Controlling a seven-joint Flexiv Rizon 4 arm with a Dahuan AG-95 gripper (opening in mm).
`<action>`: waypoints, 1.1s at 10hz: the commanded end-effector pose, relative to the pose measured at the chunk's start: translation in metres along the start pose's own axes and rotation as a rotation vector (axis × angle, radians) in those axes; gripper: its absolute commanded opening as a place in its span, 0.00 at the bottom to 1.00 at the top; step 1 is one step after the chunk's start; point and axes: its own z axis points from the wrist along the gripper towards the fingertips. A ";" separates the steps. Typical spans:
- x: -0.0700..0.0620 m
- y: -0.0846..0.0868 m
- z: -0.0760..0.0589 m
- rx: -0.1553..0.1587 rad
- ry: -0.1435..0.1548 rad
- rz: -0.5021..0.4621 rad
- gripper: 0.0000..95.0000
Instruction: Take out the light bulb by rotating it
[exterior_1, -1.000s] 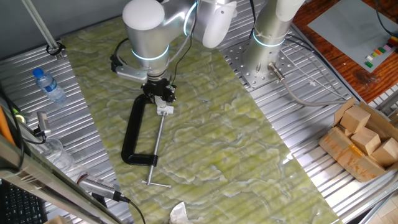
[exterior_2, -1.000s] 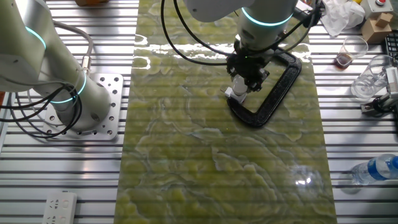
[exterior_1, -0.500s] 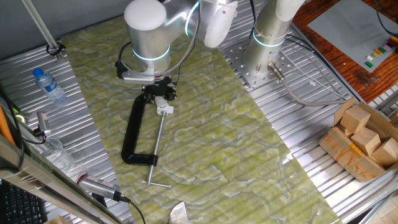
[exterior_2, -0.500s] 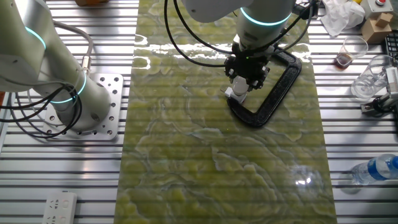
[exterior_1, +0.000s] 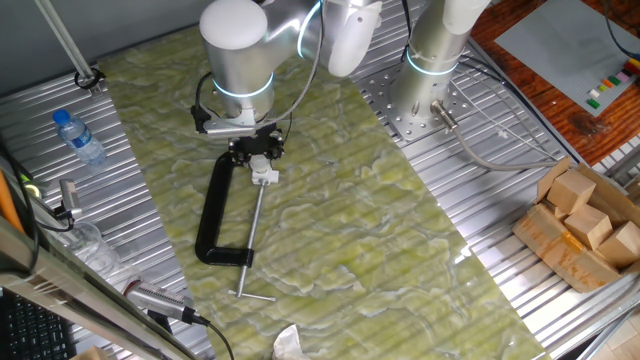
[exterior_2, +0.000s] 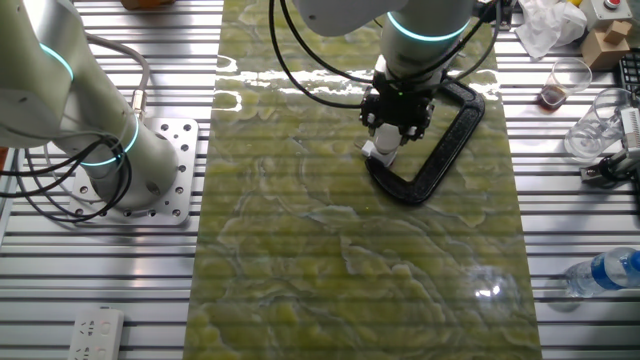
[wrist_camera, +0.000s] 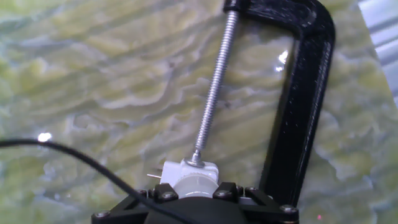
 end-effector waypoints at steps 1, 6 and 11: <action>0.000 0.000 -0.001 0.000 0.001 -0.068 0.00; 0.000 0.000 -0.001 0.001 0.004 -0.203 0.00; 0.000 0.001 0.000 0.001 0.004 -0.351 0.00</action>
